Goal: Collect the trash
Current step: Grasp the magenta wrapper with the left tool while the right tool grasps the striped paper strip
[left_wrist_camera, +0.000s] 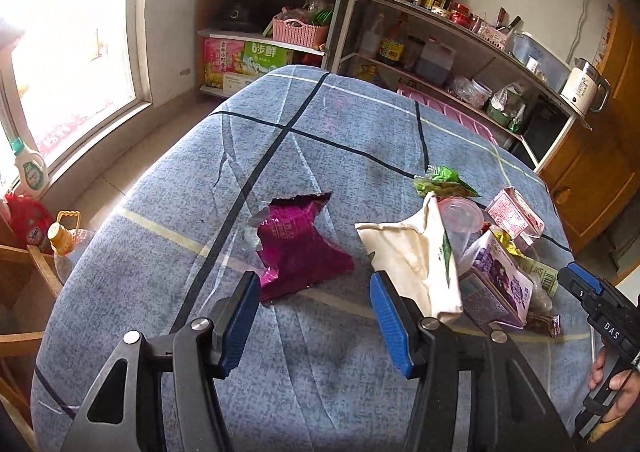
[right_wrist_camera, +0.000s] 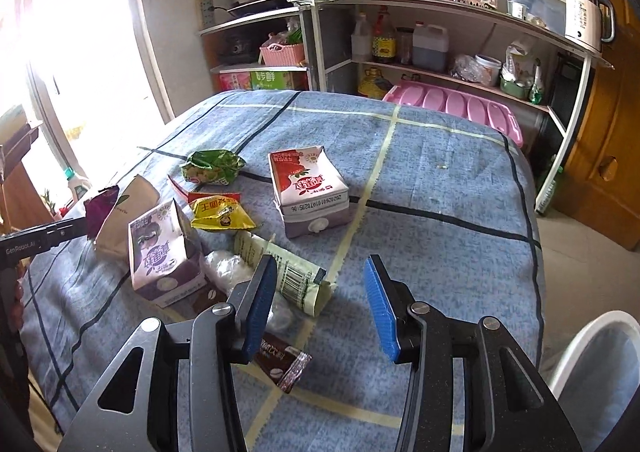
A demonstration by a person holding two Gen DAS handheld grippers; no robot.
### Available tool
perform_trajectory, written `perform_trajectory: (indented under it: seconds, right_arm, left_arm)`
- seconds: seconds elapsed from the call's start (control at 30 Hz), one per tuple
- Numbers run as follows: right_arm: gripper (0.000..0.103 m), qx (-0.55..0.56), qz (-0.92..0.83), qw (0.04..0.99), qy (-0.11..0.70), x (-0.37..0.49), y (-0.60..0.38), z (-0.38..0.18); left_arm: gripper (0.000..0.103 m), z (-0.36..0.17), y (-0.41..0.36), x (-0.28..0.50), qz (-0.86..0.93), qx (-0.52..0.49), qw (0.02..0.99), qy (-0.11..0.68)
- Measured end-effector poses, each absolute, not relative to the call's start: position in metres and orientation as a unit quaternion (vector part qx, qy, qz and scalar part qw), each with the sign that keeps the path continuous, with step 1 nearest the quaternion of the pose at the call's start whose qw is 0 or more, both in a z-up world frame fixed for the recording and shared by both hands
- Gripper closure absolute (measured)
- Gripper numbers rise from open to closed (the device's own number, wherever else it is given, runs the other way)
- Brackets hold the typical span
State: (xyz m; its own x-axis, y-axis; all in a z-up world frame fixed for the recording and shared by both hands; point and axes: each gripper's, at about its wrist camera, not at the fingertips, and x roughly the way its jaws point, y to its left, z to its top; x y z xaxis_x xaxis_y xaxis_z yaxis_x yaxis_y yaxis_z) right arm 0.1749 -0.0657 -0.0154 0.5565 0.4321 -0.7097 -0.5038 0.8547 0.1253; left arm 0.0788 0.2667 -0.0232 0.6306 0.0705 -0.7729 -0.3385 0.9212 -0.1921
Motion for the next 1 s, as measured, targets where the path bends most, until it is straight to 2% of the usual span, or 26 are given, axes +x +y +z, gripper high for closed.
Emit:
perform_trajectory:
  seconds: [0.4, 0.53, 0.7, 0.9, 0.93, 1.0]
  right_arm:
    - [0.056, -0.046, 0.31, 0.85, 0.424, 0.193, -0.045, -0.037]
    - [0.056, -0.048, 0.317, 0.844, 0.43, 0.194, -0.04, -0.041]
    - [0.056, -0.027, 0.324, 0.84, 0.435, 0.195, -0.043, -0.044]
    - [0.081, -0.021, 0.329, 0.838, 0.434, 0.191, -0.045, -0.042]
    - [0.089, -0.024, 0.328, 0.84, 0.431, 0.188, -0.045, -0.041]
    - [0.091, -0.034, 0.326, 0.843, 0.426, 0.183, -0.046, -0.04]
  left_arm:
    - [0.046, -0.041, 0.295, 0.105, 0.106, -0.224, 0.875, 0.416]
    - [0.055, -0.043, 0.295, 0.11, 0.108, -0.22, 0.875, 0.417]
    - [0.056, -0.044, 0.294, 0.111, 0.1, -0.226, 0.875, 0.416]
    - [0.059, -0.043, 0.292, 0.108, 0.097, -0.227, 0.877, 0.413]
    - [0.06, -0.042, 0.292, 0.107, 0.096, -0.226, 0.878, 0.41]
    - [0.061, -0.04, 0.291, 0.104, 0.099, -0.225, 0.88, 0.408]
